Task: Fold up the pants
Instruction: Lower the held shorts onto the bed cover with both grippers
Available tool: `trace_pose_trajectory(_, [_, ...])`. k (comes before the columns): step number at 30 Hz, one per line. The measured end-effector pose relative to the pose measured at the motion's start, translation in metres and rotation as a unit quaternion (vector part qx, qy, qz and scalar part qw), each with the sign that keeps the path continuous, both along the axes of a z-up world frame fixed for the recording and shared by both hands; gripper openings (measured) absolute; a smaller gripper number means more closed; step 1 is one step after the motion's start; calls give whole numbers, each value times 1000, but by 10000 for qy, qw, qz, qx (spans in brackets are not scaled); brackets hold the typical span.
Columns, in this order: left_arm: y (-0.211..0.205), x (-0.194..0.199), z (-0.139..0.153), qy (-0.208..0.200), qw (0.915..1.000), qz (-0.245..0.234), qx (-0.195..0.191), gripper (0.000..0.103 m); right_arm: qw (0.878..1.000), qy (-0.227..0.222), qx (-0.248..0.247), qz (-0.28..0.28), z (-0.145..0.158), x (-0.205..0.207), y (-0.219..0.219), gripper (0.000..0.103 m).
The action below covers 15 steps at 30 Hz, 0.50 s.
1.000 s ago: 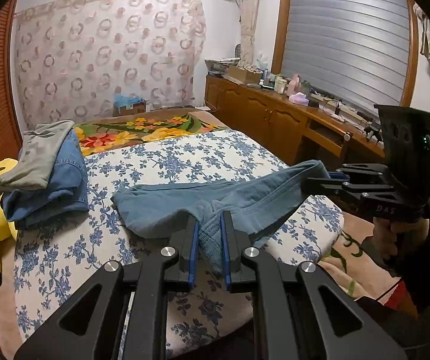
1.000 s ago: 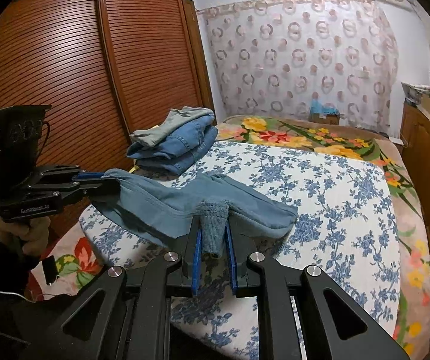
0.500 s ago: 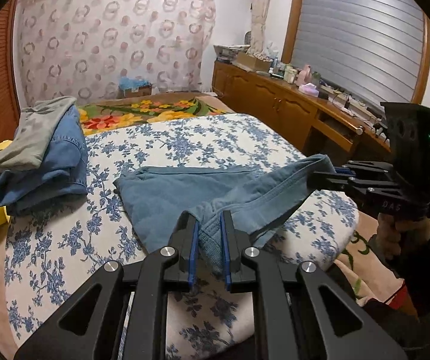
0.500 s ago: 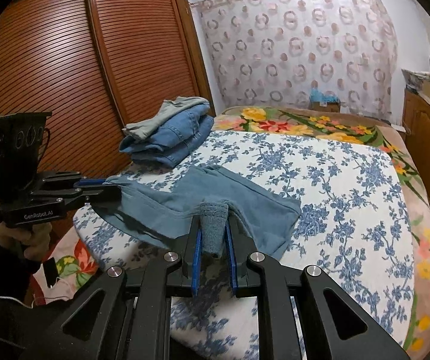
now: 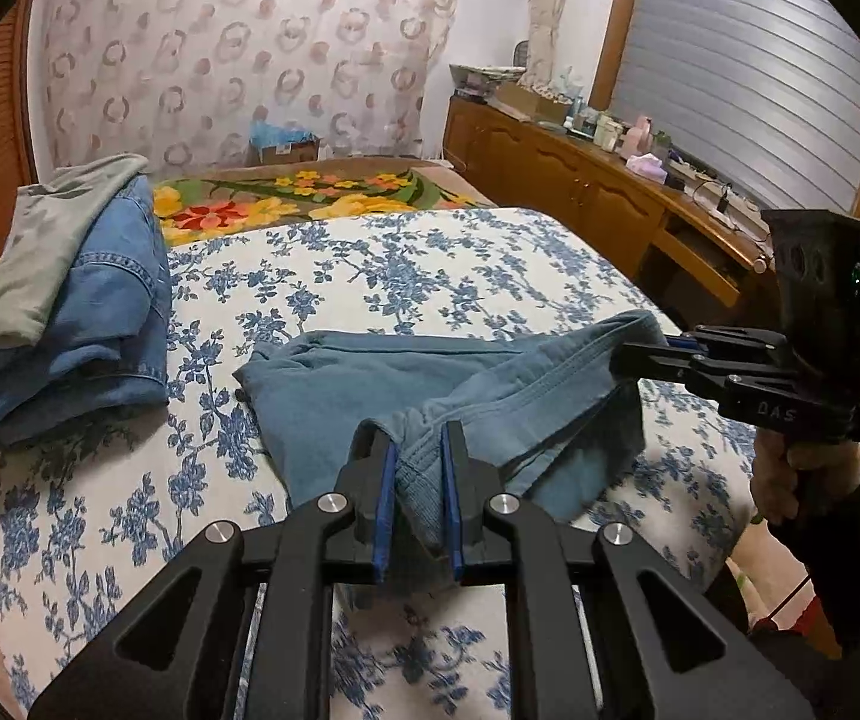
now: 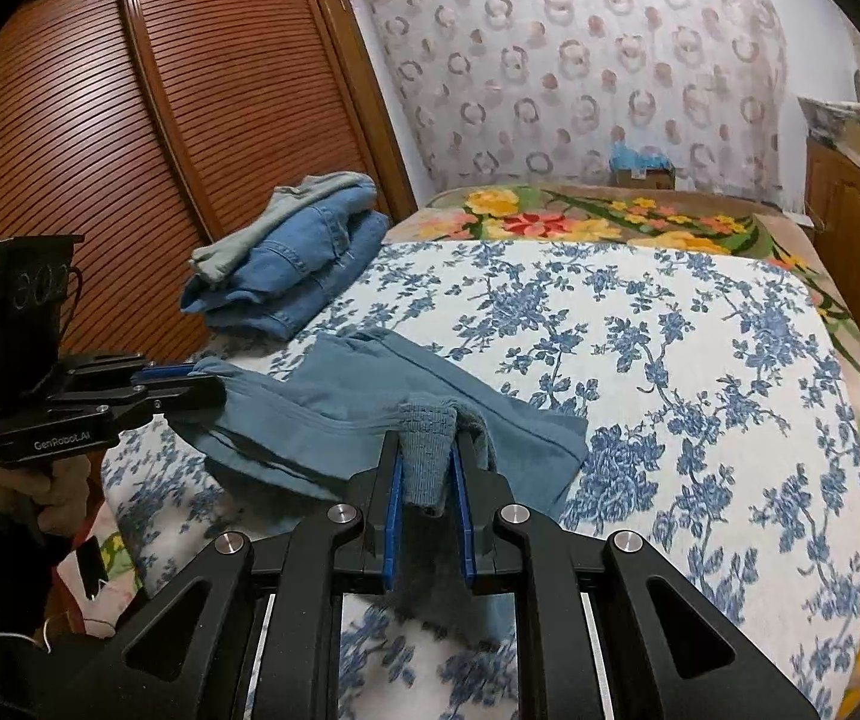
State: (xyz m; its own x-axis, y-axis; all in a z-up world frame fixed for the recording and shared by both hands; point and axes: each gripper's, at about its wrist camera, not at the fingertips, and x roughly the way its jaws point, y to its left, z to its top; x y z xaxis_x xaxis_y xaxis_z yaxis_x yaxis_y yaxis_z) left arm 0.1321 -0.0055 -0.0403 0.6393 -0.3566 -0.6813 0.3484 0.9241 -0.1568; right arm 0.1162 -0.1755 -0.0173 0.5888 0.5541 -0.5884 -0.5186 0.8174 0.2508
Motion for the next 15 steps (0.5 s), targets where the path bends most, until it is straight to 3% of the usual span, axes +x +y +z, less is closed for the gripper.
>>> trace_pose_trajectory(15, [8,46,-16,225,9997,-8,-15,15,9996,265,-87,-61,-24,50,19,15])
